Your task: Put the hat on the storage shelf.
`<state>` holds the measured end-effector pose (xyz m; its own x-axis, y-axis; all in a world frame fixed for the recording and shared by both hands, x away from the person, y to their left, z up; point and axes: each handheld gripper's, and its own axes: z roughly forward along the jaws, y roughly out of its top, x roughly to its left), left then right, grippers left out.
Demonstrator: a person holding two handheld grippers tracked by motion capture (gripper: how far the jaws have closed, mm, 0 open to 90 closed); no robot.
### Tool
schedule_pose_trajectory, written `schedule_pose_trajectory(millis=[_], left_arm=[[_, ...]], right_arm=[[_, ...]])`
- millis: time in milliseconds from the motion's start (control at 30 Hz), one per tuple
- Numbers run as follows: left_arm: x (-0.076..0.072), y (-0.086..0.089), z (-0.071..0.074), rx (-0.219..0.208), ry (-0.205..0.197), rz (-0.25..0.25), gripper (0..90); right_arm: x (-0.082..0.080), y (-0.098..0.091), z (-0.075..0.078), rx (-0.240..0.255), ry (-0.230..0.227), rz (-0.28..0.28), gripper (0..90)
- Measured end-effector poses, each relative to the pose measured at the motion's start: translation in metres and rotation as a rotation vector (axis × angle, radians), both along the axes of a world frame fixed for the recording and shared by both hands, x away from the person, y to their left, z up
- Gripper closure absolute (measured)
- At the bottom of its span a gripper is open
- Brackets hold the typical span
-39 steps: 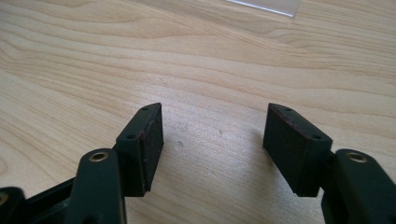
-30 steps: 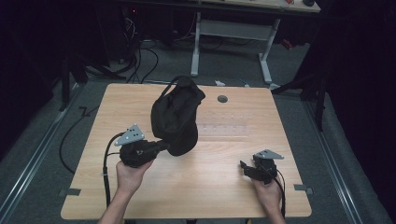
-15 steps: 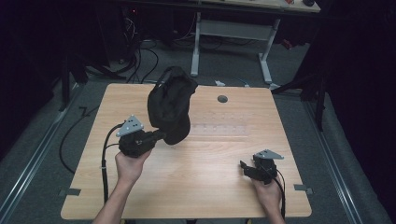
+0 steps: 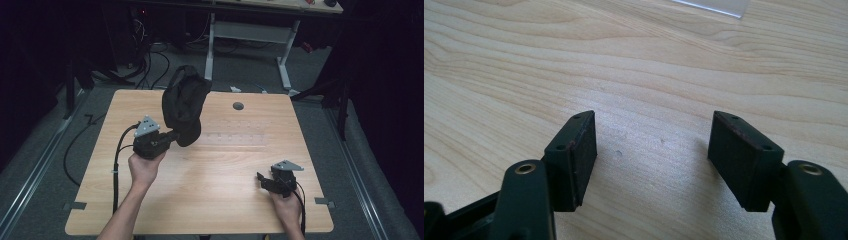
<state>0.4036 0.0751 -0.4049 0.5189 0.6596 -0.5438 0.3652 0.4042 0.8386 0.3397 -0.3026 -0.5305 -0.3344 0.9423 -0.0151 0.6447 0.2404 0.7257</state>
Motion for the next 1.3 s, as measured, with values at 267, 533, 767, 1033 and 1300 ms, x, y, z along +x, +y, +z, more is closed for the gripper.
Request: schedule_pose_trajectory(millis=[267, 533, 767, 1033, 1300], left_arm=[[0.011, -0.008, -0.004, 0.028, 0.0, 0.032, 86.4], [0.017, -0.012, -0.009, 0.046, 0.01, 0.055, 86.4], [0.019, -0.016, -0.012, 0.05, 0.015, 0.059, 86.4], [0.021, -0.022, -0.021, 0.076, 0.03, 0.063, 86.4], [0.023, -0.024, -0.031, 0.07, 0.056, 0.054, 86.2]], right_arm=[[0.0, 0.0, 0.0, 0.001, 0.001, 0.001, 36.1], [0.0, 0.0, 0.0, 0.0, 0.0, 0.001, 36.1], [0.0, 0.0, 0.0, 0.0, 0.0, 0.001, 36.1], [0.0, 0.0, 0.0, 0.0, 0.0, 0.001, 36.1], [0.0, 0.0, 0.0, 0.002, -0.001, -0.001, 36.1]])
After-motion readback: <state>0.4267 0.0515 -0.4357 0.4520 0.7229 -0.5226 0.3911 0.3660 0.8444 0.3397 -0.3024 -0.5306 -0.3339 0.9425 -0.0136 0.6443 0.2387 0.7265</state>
